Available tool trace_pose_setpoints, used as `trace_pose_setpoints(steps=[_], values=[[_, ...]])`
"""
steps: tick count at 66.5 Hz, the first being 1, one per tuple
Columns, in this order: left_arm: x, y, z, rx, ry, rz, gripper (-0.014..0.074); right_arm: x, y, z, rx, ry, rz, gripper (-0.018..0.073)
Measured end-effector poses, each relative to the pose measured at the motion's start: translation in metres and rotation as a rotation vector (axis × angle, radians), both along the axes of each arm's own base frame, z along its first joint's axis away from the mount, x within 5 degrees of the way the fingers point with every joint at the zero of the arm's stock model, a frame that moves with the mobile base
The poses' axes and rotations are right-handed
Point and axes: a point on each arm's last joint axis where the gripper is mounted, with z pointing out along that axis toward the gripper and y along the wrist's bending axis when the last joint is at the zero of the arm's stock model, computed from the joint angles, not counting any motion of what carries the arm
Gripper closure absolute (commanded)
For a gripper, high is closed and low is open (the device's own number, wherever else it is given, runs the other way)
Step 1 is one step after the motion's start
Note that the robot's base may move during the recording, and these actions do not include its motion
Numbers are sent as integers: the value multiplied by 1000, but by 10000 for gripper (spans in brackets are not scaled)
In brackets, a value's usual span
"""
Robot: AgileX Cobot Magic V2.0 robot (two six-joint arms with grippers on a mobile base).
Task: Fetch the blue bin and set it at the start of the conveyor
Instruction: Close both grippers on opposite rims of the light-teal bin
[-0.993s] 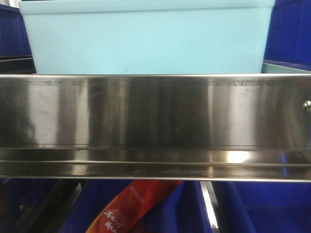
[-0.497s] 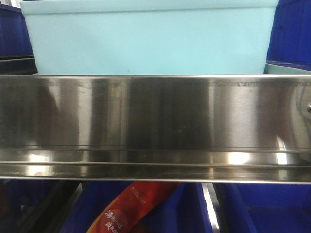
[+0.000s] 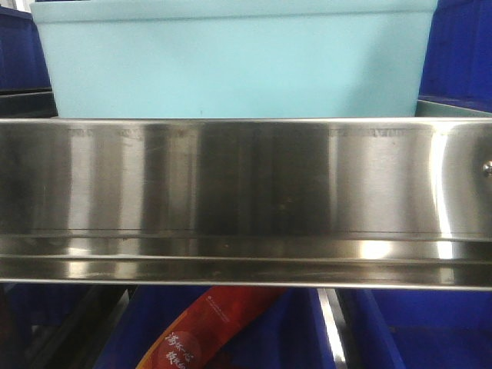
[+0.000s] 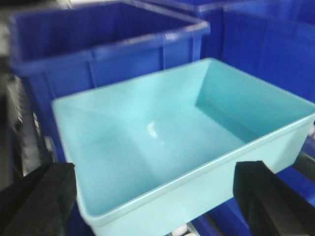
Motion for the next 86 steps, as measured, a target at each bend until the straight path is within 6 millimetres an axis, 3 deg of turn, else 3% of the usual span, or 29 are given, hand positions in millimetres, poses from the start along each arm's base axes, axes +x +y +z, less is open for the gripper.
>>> trace_pose_setpoints(steps=[10, 24, 39, 49, 59, 77, 86], values=[[39, -14, 11, 19, 168, 38, 48, 49, 10, 17, -23, 156, 64, -10], [88, -10, 19, 53, 352, 147, 48, 106, 13, 32, -13, 313, 19, -10], [131, 1, -3, 111, 527, 229, 48, 152, 30, 25, -39, 453, -25, -10], [154, 7, -27, 132, 606, 266, 48, 182, 47, 4, -23, 540, -28, -10], [171, 5, -51, 155, 671, 275, 48, 211, 52, -33, -45, 650, -48, -10], [187, -1, -72, 141, 700, 269, 56, 238, 57, -76, -72, 762, -58, 7], [189, -1, -74, 143, 704, 269, 235, 243, 58, -83, -72, 771, -60, 186]])
